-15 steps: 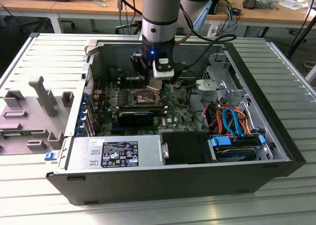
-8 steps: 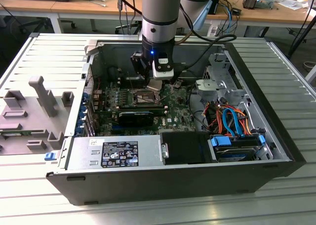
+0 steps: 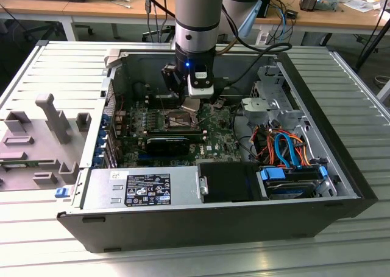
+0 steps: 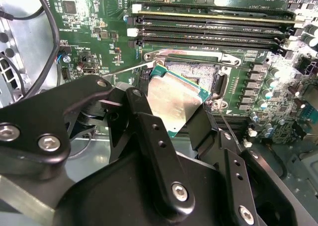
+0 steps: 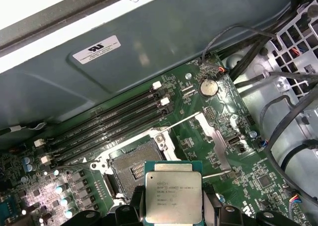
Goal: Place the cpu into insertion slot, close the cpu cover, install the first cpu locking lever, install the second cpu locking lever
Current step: 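Place the cpu into insertion slot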
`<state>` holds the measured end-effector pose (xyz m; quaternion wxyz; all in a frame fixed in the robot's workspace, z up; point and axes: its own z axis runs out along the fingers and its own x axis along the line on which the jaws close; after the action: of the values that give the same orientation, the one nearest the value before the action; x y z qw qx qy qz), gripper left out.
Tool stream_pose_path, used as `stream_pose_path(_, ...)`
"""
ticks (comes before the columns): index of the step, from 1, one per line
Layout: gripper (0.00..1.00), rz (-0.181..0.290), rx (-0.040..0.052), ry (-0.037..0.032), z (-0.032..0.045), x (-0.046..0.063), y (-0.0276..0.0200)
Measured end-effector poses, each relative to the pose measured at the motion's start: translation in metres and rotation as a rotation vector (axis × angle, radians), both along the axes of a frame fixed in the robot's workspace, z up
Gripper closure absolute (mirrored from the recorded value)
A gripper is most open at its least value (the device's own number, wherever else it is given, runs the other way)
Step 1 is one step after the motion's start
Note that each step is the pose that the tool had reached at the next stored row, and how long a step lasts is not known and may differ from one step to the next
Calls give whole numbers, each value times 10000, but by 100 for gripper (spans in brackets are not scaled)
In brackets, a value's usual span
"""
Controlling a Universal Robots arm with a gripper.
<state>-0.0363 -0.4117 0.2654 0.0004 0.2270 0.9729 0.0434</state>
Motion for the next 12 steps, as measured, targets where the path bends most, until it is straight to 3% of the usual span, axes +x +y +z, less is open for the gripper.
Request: stream_pose_path(12,45,-286,0,0,-1,0,0)
